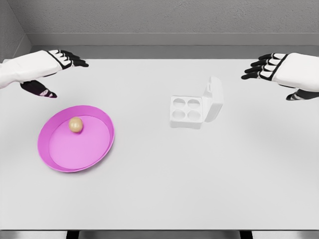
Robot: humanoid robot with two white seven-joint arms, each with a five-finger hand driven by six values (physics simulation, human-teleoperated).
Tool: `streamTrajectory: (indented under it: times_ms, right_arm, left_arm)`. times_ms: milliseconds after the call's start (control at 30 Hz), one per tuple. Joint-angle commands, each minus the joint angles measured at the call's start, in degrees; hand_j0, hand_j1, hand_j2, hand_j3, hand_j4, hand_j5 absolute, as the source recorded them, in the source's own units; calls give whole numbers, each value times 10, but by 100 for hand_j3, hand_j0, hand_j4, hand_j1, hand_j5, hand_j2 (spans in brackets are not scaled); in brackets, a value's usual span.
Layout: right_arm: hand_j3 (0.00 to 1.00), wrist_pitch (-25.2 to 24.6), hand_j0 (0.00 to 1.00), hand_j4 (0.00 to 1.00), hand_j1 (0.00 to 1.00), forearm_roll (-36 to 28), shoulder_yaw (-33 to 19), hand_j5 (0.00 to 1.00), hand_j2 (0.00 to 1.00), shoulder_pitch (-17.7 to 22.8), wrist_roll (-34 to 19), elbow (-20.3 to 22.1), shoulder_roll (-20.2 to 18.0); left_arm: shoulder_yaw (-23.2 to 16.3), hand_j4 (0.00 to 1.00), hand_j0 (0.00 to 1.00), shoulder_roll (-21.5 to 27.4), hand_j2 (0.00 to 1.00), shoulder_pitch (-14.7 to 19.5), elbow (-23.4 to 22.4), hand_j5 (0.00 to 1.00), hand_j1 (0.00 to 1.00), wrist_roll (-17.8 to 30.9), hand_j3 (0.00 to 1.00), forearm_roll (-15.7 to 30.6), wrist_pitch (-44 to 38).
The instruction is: Pack egg into the box and close the box lid
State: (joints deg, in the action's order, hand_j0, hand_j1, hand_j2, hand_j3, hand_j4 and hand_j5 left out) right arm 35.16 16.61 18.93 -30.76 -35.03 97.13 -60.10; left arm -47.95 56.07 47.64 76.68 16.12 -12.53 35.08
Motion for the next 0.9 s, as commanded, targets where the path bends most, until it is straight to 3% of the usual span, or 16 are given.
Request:
streamTrajectory:
  times_ms: [0, 67, 133, 233, 367, 500, 600, 867]
  right_arm:
    - [100, -2, 100, 100, 100, -3, 1, 100, 100, 0, 0, 9, 1]
    - [100, -2, 100, 100, 100, -3, 1, 100, 100, 0, 0, 9, 0]
    - [100, -2, 100, 100, 100, -3, 1, 100, 100, 3, 0, 9, -1]
    - [100, -2, 100, 100, 100, -4, 1, 100, 100, 29, 0, 9, -6]
    - [100, -2, 100, 100, 100, -4, 2, 100, 100, 62, 0, 8, -7]
    - [100, -2, 100, 100, 100, -4, 3, 100, 100, 65, 0, 7, -8]
    - [100, -2, 100, 100, 100, -4, 3, 100, 100, 65, 0, 8, -11]
    - [100, -2, 100, 100, 100, -4, 2, 100, 100, 64, 0, 8, -14]
  left_arm:
    - [1, 100, 100, 1, 100, 0, 0, 100, 100, 2, 100, 3, -1]
    - [1, 100, 100, 5, 100, 10, 2, 100, 100, 12, 100, -1, -1]
    - [-14, 100, 100, 17, 100, 32, 1, 100, 100, 66, 100, -7, -1]
    - [-90, 100, 100, 35, 100, 47, -11, 100, 100, 70, 100, -7, -1]
    - [-98, 100, 100, 32, 100, 46, -7, 100, 100, 113, 100, -7, -1]
    - [-104, 100, 100, 32, 100, 43, 6, 100, 100, 117, 100, -7, -1]
    - [-105, 100, 100, 15, 100, 38, 18, 100, 100, 154, 100, -7, -1]
    - [-105, 96, 96, -10, 96, 29, 18, 96, 96, 158, 96, -28, -1]
